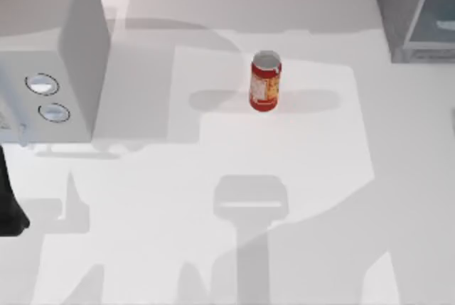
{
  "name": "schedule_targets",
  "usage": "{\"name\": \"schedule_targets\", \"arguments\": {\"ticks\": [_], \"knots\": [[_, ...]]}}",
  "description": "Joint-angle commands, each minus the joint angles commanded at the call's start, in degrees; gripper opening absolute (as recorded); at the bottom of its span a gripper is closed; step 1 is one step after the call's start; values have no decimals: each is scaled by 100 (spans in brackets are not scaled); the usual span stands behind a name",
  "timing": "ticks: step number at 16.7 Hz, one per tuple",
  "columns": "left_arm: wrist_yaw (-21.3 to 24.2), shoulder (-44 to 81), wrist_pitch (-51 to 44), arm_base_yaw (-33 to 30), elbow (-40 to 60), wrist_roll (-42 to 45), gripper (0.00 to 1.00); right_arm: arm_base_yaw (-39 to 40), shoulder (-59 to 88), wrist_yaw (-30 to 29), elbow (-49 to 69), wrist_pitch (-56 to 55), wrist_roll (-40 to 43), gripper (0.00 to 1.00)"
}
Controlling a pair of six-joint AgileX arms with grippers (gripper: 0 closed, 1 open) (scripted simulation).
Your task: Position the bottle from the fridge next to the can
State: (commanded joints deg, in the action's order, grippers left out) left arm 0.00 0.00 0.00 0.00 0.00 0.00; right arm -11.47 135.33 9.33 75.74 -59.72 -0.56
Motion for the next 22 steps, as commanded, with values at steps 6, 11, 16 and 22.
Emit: {"name": "schedule_targets", "arguments": {"ticks": [6,11,16,22], "knots": [[0,0,0,0,0,0,100,0,0,0,0,0,0,77],[0,0,0,0,0,0,100,0,0,0,0,0,0,40],[0,0,0,0,0,0,100,0,0,0,0,0,0,2],[0,0,0,0,0,0,100,0,0,0,0,0,0,0]]}}
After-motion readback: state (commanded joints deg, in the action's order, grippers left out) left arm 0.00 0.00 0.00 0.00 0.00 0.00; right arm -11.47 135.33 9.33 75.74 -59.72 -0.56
